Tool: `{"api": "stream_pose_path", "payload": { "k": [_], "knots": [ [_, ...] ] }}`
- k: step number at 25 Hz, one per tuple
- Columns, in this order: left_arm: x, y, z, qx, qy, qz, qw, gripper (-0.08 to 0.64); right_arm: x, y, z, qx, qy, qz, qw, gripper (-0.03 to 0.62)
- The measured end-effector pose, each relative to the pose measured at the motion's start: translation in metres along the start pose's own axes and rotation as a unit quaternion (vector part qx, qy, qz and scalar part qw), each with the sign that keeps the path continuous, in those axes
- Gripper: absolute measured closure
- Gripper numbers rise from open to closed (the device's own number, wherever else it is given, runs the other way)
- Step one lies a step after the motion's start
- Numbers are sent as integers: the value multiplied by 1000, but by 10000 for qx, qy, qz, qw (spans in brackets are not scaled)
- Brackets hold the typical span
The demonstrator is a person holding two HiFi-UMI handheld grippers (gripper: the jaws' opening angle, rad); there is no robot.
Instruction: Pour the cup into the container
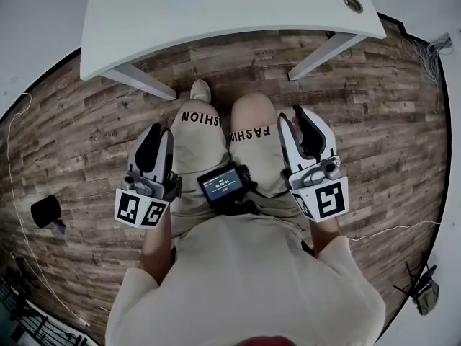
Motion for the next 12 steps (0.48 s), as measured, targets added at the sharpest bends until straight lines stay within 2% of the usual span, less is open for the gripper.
{"api": "stream_pose_path", "payload": {
  "k": [12],
  "knots": [
    [9, 10, -51, -190, 47, -96, 9998, 459, 3, -28, -35, -21, 5, 17, 10000, 495]
  ]
}}
Point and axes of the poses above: the fingertips, and each gripper's own axes: z backward along the fingers, y to its left, x out of its top, the point moved 1 cm from there along z, backward along the fingers, and after that the axes turned 2 degrees about -z, right-handed, at the moved point
